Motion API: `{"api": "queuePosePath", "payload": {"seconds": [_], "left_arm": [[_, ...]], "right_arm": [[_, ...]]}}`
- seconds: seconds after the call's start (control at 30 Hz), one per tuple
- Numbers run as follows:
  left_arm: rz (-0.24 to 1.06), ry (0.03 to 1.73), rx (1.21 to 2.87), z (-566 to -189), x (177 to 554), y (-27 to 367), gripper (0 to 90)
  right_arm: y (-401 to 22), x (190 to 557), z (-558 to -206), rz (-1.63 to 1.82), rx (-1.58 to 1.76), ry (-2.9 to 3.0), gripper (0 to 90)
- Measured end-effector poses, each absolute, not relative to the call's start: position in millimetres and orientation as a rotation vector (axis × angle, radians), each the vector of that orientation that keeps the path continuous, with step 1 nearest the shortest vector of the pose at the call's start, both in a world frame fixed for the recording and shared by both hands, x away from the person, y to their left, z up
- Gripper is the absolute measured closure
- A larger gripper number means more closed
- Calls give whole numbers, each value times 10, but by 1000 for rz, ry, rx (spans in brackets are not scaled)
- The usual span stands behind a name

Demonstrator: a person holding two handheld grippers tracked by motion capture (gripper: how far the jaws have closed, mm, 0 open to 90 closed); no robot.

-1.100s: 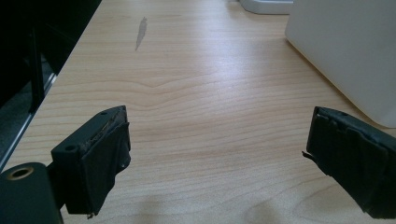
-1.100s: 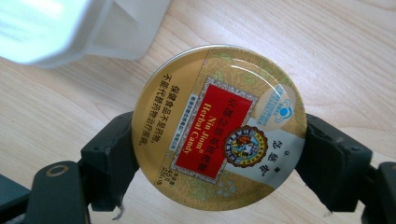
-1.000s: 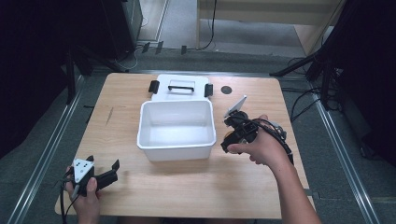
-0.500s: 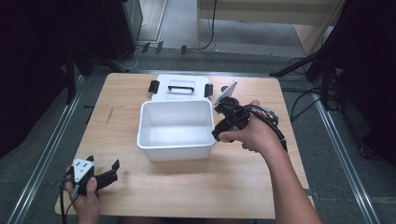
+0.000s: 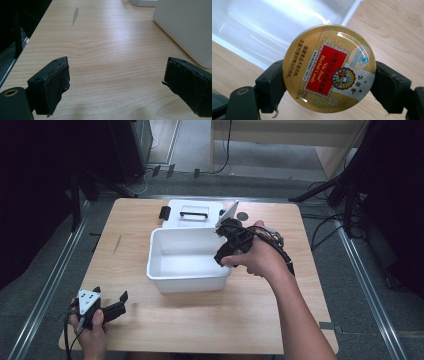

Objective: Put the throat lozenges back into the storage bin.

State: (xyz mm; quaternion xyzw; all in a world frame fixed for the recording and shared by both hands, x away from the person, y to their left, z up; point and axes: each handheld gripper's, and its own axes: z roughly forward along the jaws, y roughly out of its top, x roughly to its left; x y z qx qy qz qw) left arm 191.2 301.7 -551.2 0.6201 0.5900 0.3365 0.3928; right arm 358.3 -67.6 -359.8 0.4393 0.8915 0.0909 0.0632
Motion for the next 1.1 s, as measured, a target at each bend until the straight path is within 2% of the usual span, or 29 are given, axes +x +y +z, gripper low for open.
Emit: {"api": "queuePosePath", "payload": {"seconds": [0.67,1.1], "left_arm": [[849,1501,1573,-5514,1919,3018,66],[844,1503,1575,-5514,1923,3021,66]], "right_arm": [[-289,3605,-3810,269,1241,2778,201],[-188,3633,-4058,225,1260,2799,200]]}}
